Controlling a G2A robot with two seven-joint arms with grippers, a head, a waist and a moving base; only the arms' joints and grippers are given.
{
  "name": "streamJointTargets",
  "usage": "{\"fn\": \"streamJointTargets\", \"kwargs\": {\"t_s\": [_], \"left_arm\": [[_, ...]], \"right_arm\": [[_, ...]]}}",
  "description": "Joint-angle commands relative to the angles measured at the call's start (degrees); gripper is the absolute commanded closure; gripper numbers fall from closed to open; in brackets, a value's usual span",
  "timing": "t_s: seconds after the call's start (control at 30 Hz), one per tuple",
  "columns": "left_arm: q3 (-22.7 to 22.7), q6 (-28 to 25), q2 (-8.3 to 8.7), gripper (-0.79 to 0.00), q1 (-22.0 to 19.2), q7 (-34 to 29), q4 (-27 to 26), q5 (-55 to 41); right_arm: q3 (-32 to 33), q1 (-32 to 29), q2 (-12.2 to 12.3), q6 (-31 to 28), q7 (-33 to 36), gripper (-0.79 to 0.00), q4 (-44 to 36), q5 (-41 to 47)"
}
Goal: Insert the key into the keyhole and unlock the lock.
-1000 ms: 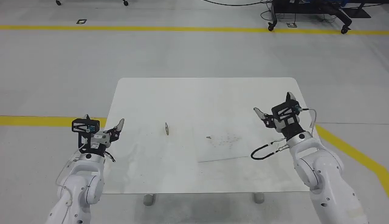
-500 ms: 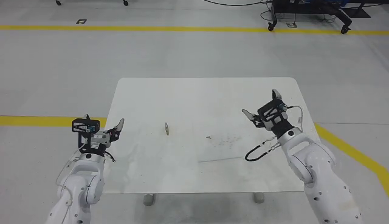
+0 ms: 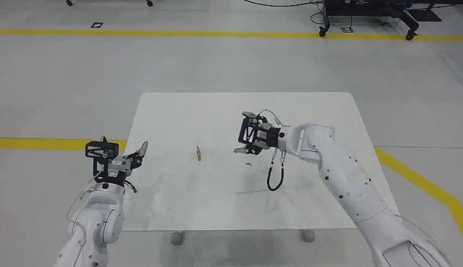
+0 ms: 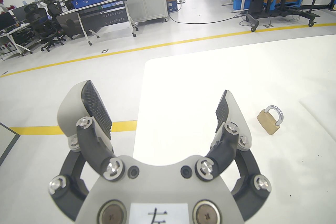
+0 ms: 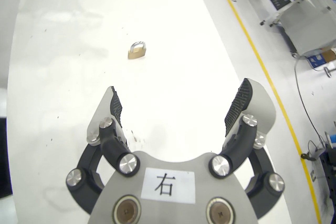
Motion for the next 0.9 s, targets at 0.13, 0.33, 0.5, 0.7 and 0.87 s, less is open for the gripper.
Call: {"fn": "streamJointTargets", "kwargs": {"t_s": [0.13,0.33,0.5,0.7,0.87], "left_arm": [[0.0,0.0,0.00,-0.785,0.0,0.0,0.0,0.0],[0.0,0.0,0.00,-0.785,0.0,0.0,0.0,0.0],[0.0,0.0,0.00,-0.785,0.0,0.0,0.0,0.0],[0.0,0.0,0.00,-0.785,0.0,0.0,0.0,0.0],[0.0,0.0,0.00,-0.785,0.0,0.0,0.0,0.0]], "right_arm": [[-5.5,7.2,-0.9,-7.9,8.2,-0.785,12.9,7.4],[-11.5,10.9,-1.8,-7.9,11.3,-0.785,21.4,13.8],[-14.6,12.5,-2.2,-7.9,8.1,-0.717,26.2,16.4],[-18.6,14.3,-2.7,-7.9,6.2,-0.714,28.8,15.2],[-20.6,14.8,-2.7,-7.9,2.7,-0.570,29.9,11.3]]}}
